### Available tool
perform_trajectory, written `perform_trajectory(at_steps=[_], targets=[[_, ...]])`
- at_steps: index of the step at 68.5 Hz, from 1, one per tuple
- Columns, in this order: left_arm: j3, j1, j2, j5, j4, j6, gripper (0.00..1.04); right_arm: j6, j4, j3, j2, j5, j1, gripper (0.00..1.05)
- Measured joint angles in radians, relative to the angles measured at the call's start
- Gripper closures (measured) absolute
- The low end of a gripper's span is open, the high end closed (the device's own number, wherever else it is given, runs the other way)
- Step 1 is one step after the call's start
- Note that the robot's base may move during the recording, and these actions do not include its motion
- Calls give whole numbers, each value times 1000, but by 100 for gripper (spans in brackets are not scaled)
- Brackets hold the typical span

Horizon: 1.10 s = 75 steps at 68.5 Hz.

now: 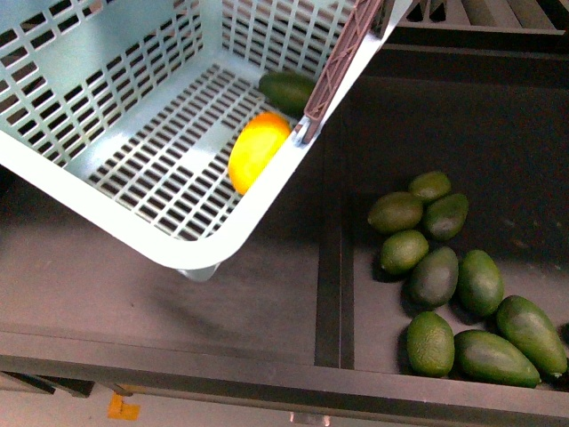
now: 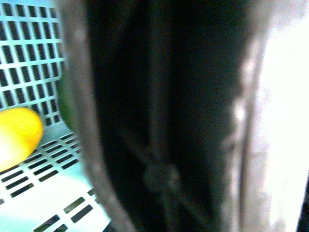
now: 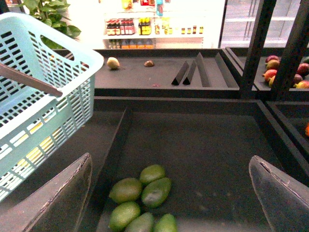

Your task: Pick mango and avocado into basket

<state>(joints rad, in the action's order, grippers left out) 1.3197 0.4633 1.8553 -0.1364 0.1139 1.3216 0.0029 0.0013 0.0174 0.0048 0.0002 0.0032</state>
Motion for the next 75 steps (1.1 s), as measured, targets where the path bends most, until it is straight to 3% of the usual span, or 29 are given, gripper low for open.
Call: perform_trajectory(at_steps=[15,32,62,66,75], targets=[[218,-105,253,74,-71,59,92,0,0,0,0,1,0,9],[419,-186,438,37,-138,137,92,0,0,0,0,0,0,9],[276,-222,452,64,-43,230,92,0,0,0,0,0,0,9],[241,-227,433,58,-19,233,82,0,0,0,0,0,0,9],[121,-252,344,29,42,245,48,0,0,0,0,0,0,9]])
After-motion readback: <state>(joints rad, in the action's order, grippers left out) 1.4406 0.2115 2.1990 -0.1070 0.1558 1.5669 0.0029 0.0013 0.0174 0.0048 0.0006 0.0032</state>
